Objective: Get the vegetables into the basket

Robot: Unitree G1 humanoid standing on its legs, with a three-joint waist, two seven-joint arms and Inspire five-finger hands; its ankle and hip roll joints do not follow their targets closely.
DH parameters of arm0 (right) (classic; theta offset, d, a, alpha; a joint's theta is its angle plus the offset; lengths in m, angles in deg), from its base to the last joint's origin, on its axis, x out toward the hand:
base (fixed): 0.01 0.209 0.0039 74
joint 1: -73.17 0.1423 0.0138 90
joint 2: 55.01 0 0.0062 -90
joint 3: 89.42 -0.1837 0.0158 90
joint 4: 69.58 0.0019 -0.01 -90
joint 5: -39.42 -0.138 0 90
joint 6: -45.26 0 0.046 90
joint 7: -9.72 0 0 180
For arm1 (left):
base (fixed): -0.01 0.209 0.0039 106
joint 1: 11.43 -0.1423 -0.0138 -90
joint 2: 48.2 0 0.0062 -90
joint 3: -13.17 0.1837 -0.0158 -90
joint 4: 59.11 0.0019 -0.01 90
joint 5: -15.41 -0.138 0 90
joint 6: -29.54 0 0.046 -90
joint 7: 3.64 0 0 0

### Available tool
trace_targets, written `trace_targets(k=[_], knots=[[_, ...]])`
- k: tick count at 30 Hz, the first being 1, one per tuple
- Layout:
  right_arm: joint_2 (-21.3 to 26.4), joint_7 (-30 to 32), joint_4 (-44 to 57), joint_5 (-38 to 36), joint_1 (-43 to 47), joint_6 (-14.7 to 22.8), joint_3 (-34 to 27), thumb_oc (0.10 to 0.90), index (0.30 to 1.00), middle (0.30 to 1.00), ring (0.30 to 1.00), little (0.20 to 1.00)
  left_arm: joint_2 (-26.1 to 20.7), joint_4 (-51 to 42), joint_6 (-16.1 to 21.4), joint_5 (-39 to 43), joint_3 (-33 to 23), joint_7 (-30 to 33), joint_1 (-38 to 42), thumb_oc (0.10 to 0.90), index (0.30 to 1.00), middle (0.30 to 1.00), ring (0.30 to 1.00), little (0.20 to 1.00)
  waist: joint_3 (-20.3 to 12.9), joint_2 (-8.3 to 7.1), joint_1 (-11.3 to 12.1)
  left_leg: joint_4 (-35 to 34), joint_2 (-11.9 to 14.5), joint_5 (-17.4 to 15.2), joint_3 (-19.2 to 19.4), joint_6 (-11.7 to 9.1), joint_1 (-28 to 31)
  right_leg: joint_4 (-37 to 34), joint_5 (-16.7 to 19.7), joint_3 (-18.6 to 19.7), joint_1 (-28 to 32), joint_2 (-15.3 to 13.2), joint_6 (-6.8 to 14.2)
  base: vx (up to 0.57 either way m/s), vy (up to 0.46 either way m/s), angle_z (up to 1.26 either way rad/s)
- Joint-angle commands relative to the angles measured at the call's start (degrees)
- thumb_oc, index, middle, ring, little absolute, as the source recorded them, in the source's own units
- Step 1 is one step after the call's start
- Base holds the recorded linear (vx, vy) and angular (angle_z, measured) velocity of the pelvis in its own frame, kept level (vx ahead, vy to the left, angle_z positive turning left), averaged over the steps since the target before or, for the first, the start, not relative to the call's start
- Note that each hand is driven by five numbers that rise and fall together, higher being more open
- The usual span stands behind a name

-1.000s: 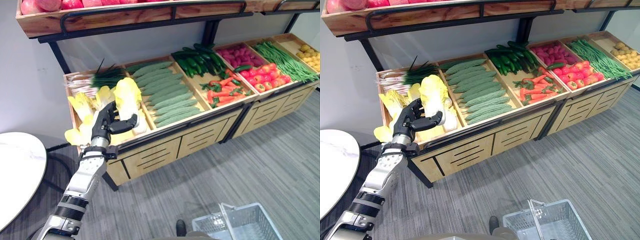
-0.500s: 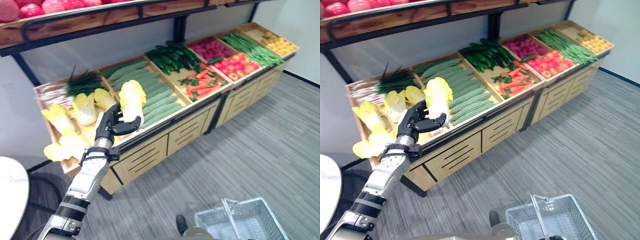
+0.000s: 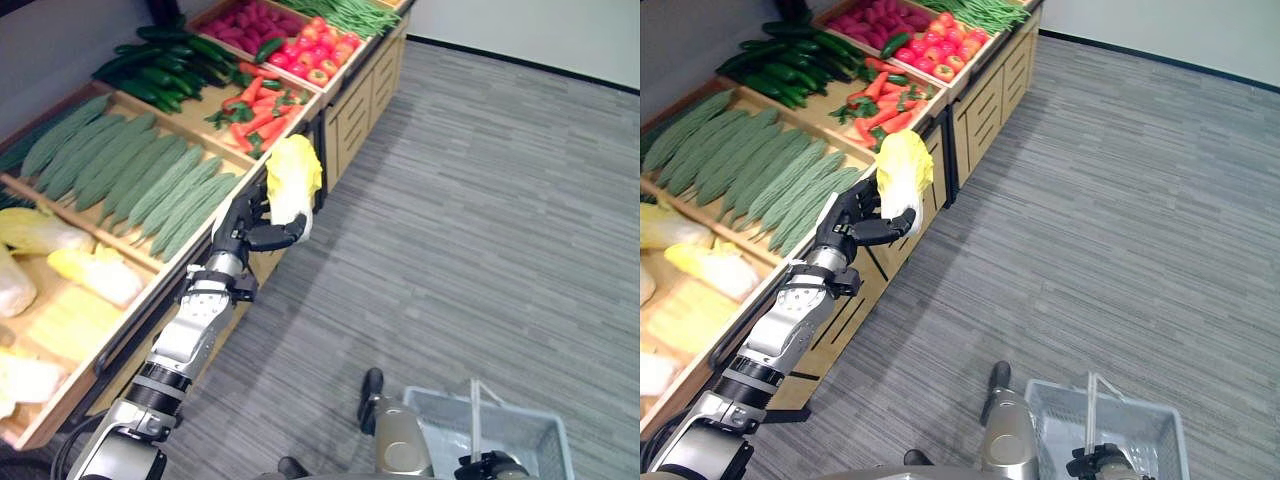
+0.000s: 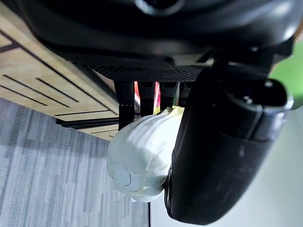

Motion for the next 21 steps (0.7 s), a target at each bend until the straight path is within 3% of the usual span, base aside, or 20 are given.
trace_targets(k=[1, 5, 11, 15, 21], knots=[[1.77, 1.23, 0.36, 2.16, -0.36, 1.69, 3.41, 0.400, 0.300, 0.300, 0.300, 0.300, -1.97, -6.84, 5.95, -0.57, -4.40, -0.14, 3.26, 0.400, 0.300, 0.300, 0.300, 0.300, -6.31, -1.19, 0.11, 6.01, 0.53, -5.71, -6.66, 0.39, -2.25, -12.53, 6.65, 2.52, 9.86, -6.94, 8.00, 0.02, -0.040, -0.60], [1.75, 1.14, -0.02, 1.79, -1.93, 1.54, 2.74, 0.400, 0.300, 0.300, 0.300, 0.300, -1.31, -6.60, 5.52, -0.95, -4.58, -0.49, 2.66, 0.400, 0.300, 0.300, 0.300, 0.300, -7.17, -1.64, -1.05, 6.58, 0.78, -6.34, -6.42, -0.13, -0.90, -15.10, 6.93, 2.99, 11.72, -5.66, 8.00, 0.10, -0.151, -0.71], [2.73, 1.26, -0.35, 0.43, -3.59, 1.40, 1.52, 0.400, 0.300, 0.300, 0.300, 0.300, -0.04, -6.43, 5.35, -0.40, -3.50, -0.64, 2.57, 0.400, 0.300, 0.300, 0.300, 0.300, -7.42, -0.03, -2.74, 6.92, 3.21, -5.57, -7.09, -1.59, 0.29, -15.67, 4.22, 4.91, 12.88, -2.71, 6.63, 0.07, -0.119, -0.01], [4.84, 1.54, -0.10, -1.21, -4.08, 1.65, 0.01, 0.400, 0.300, 0.300, 0.300, 0.300, 0.26, -6.84, 5.64, 0.35, -3.71, -0.31, 2.35, 0.400, 0.300, 0.300, 0.300, 0.300, -6.93, 1.94, -4.04, 5.49, 5.62, -2.08, -8.44, -3.91, 1.01, -13.44, 0.59, 6.31, 12.19, -0.29, 4.93, 0.06, -0.152, -0.07], [6.91, 1.18, -0.44, -2.40, -4.82, 1.67, -1.56, 0.400, 0.300, 0.300, 0.300, 0.300, 0.04, -8.30, 5.83, 0.59, -5.32, -0.27, 0.10, 0.400, 0.300, 0.300, 0.300, 0.300, -6.76, 3.74, -4.00, 6.81, 9.28, 4.83, -11.17, -7.69, 0.41, -11.18, -3.55, 7.85, 11.17, 3.61, 2.34, 0.08, -0.167, -0.01]])
